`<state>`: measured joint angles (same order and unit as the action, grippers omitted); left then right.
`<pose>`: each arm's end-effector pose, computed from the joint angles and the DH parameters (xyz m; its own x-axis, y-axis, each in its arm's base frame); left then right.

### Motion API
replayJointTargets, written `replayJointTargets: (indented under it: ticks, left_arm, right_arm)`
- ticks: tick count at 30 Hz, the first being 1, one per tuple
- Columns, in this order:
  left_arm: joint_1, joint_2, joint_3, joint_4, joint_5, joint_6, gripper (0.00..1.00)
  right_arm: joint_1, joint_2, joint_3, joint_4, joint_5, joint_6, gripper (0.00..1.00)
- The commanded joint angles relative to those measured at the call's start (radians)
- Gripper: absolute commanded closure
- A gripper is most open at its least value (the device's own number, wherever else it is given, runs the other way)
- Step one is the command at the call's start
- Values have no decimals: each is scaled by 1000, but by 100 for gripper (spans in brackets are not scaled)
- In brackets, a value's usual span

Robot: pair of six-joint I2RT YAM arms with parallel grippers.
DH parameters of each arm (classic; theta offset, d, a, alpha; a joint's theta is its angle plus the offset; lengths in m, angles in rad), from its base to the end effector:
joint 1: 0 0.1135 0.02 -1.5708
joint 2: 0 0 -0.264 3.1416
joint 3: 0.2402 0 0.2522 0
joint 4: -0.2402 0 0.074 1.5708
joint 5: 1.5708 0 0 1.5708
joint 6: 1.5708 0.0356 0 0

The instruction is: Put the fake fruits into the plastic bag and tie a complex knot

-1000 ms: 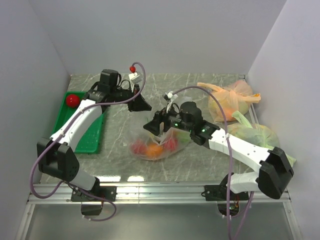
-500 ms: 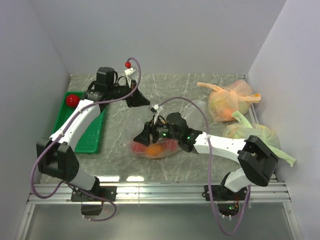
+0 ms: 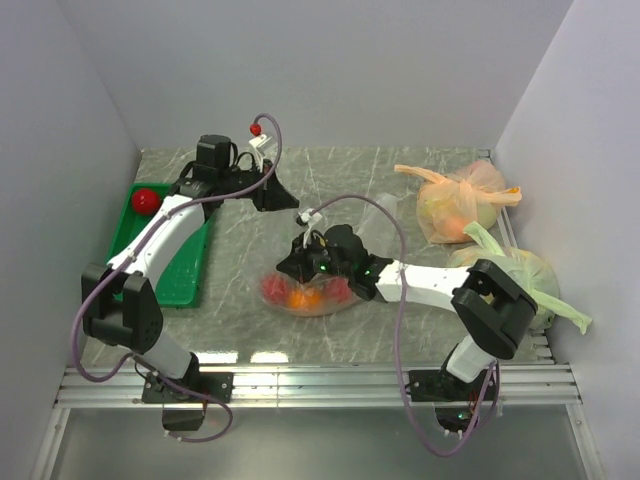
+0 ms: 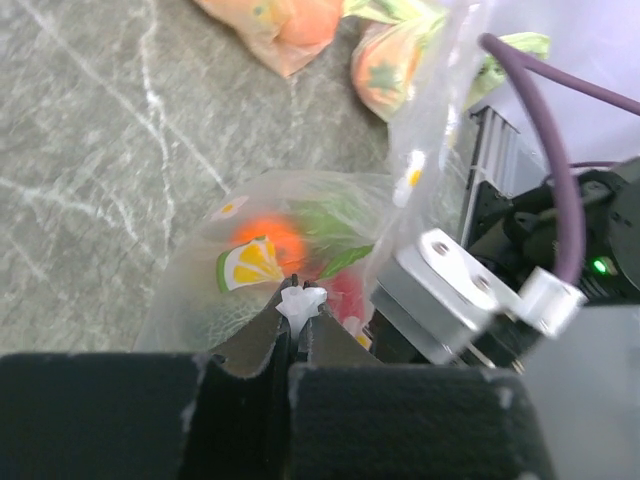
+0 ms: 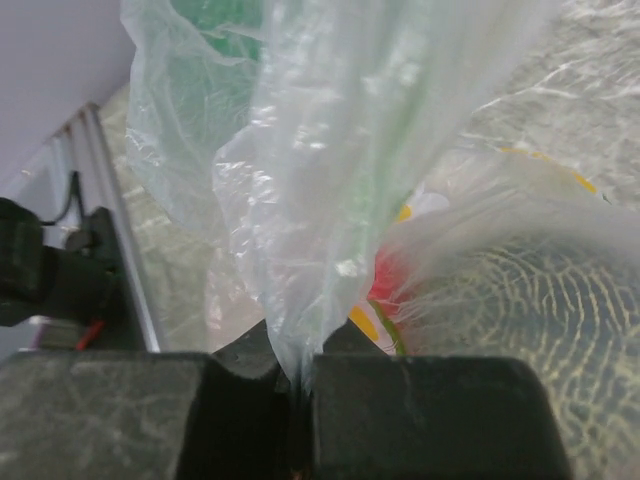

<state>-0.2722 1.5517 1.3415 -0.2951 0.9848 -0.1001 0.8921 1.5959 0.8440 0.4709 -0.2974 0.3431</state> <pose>0.3282 -0.1224 0.3397 -0.5489 0.0959 -0.8303 0.8000 0.3480 -0.4887 0.2118 0.2792 0.2240 -0.4738 -0.0751 -0.8774 -0.8087 0.4315 0.3997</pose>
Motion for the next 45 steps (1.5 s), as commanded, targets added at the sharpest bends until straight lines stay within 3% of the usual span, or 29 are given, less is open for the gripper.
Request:
replayJointTargets:
  ticks: [1,9,10,12,13,16,18,20,22,24,29,33,35,38,41,45]
  left_arm:
    - [19,14,79,137,-64,-7,100]
    - [22,41,113,87,-74,25,100]
    - [22,36,113,80,-71,28,99]
    - [22,10,104,71,-69,31,86]
    - [24,-1,94,68,-67,31,69]
    - [24,-48,85,60,-84,8,29]
    - [28,-68,87,40,-107,4,14]
    - [39,-100,87,33,-115,-3,7]
    - [50,-122,97,7,-118,-10,1]
    - [70,-160,94,-13,-127,-39,1]
    - [140,-315,-33,57,-170,-153,1]
    - [200,-416,-94,-8,-157,-118,1]
    - [247,-426,-99,-95,-41,-72,1]
    - [254,-438,-131,-173,9,28,1]
    - [252,-467,-218,-122,0,16,1]
    - [246,-478,-295,3,-12,-23,1]
  right_arm:
    - [16,68,45,-127,-32,-90,100]
    - [5,82,128,-224,-14,-122,100]
    - [5,75,153,-250,-25,-127,94]
    - [5,33,171,-313,-49,-144,75]
    - [5,12,178,-328,-58,-145,61]
    - [7,-106,182,-391,-74,-162,42]
    - [7,-149,178,-431,-71,-171,34]
    - [5,-209,172,-462,-68,-205,29]
    - [7,-269,167,-511,-60,-249,16]
    - [5,-306,167,-557,-51,-272,7]
    - [-1,-402,152,-612,-23,-332,4]
    - [-51,-549,161,-673,-130,-388,3]
    - [-126,-628,179,-721,-182,-386,3]
    - [-304,-715,173,-814,-302,-371,4]
    - [-439,-809,150,-905,-336,-418,4]
    - [-547,-918,64,-998,-261,-467,2]
